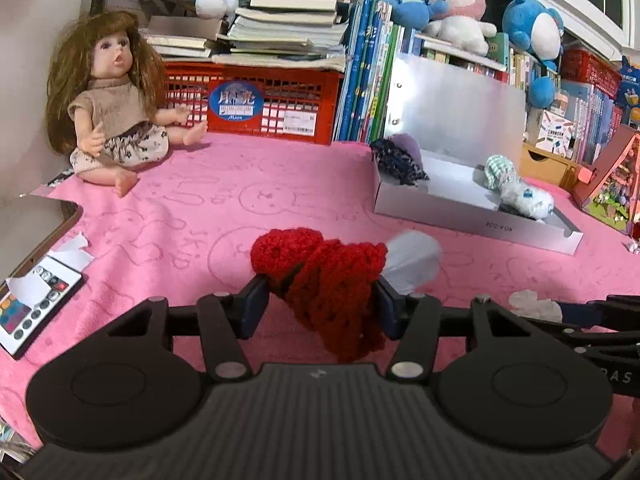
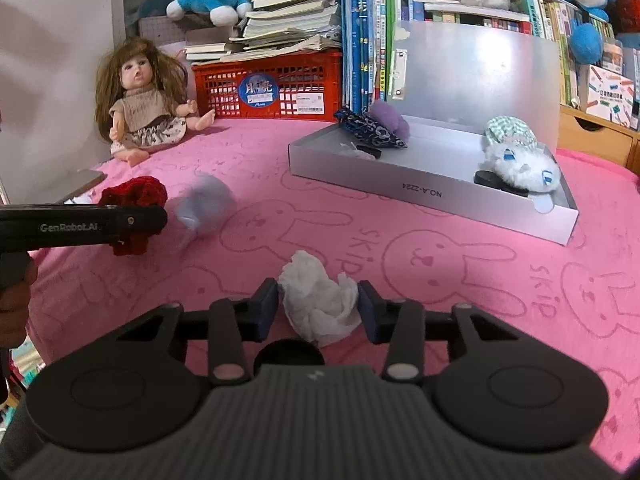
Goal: Organize objects
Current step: 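Grasp the red knitted item with the left tool while the right tool grasps the crumpled tissue, then carry the red knitted item and tissue into the white box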
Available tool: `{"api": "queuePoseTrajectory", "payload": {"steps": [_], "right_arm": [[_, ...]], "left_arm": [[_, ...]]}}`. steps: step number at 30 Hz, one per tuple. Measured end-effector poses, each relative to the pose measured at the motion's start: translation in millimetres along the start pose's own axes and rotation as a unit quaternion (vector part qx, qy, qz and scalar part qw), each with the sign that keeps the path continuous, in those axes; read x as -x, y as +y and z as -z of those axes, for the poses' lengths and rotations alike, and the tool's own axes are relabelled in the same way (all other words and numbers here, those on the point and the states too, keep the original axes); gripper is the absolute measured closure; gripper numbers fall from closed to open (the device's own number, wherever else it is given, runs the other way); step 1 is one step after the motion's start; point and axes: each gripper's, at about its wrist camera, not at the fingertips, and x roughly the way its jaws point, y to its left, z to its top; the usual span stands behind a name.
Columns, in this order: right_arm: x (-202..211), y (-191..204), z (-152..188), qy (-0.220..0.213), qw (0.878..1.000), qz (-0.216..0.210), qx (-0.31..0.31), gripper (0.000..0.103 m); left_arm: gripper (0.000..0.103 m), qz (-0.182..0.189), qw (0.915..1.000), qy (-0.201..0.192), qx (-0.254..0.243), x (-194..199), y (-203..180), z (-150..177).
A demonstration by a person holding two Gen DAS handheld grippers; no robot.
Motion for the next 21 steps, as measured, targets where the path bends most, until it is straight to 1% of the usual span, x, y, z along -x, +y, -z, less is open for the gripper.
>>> {"api": "queuePoseTrajectory", "payload": {"steps": [7,13,21], "right_arm": [[3,-9,-6,-0.009,1.0,0.017,-0.011,0.058],[9,-25,-25,-0.018,0.998,0.042,-0.031,0.059],[21,-50,-62,-0.04,0.995,0.083,-0.033,0.059]], "left_arm": [[0.042,0.004,0.9998,-0.02,-0.006,9,-5,-9],[0.042,0.014,0.9992,-0.03,-0.022,12,-12,-25],[0.042,0.056,0.9958,-0.057,-0.044,16,-32,-63]]}}
